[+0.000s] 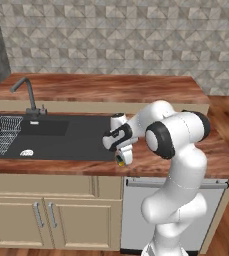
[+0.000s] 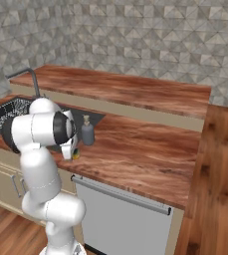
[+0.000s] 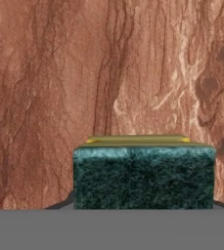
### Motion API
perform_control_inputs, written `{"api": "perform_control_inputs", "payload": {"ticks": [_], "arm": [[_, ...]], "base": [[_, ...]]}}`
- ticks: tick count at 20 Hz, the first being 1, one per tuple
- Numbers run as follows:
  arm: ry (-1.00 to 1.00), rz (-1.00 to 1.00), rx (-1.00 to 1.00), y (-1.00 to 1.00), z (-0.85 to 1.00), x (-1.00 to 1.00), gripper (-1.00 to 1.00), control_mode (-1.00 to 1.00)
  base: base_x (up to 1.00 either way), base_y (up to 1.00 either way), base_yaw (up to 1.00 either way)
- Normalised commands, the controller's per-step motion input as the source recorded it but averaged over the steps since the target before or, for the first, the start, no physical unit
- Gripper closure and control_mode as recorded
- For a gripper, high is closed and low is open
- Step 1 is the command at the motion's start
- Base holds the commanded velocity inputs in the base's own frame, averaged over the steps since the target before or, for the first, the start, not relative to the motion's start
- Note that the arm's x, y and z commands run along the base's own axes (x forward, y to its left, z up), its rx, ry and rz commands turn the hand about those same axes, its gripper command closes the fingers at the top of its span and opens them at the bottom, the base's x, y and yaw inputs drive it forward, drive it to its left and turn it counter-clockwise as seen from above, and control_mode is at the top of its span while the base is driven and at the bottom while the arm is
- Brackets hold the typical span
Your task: Restock the sink supplies by placing the sponge and soap dispenser on the counter and next to the sink. Make sure the soap dispenser is upright.
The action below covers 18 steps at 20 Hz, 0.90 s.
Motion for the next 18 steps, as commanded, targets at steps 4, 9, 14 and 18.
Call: {"api": "perform_control_inputs", "payload": {"ticks": [4,9,14,18], "arm": [[0.0,0.0,0.0,0.0,-0.28,0.43,-1.0,-1.0],[-0.01,0.0,0.0,0.0,-0.17,0.11,-1.0,-1.0],[-0.03,0.0,0.0,0.0,-0.02,0.03,-1.0,-1.0],[-0.05,0.0,0.0,0.0,0.01,0.0,-1.0,-1.0]], "base": [[0.0,0.0,0.0],[0.0,0.0,0.0],[0.0,0.0,0.0],[0.0,0.0,0.0]]}}
